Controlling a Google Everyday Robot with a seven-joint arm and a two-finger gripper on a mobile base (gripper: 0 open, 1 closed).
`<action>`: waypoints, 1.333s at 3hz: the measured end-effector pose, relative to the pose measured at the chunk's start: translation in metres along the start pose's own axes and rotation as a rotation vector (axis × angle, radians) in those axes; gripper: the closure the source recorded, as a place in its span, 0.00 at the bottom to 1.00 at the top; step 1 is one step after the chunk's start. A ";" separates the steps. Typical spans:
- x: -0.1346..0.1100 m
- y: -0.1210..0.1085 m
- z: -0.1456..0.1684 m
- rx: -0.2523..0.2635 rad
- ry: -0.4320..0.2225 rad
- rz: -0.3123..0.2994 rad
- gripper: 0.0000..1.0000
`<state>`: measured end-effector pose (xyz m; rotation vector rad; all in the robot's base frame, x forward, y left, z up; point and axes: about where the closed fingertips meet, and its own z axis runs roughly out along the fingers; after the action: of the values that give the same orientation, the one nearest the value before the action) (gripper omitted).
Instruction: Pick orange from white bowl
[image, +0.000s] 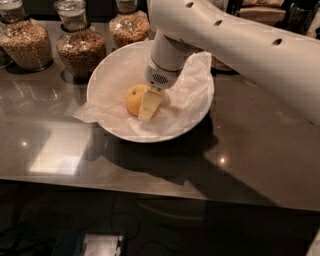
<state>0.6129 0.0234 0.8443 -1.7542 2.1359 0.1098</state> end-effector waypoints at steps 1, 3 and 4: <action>0.001 0.001 -0.001 0.001 0.002 0.003 0.43; -0.020 0.031 -0.034 0.102 0.009 -0.065 0.72; -0.029 0.038 -0.050 0.141 -0.002 -0.092 0.53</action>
Offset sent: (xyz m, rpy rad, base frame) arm -0.0448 0.0137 0.0257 -0.0398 -0.0945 0.0223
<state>0.5693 0.0444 0.8938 -1.7650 2.0056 -0.0621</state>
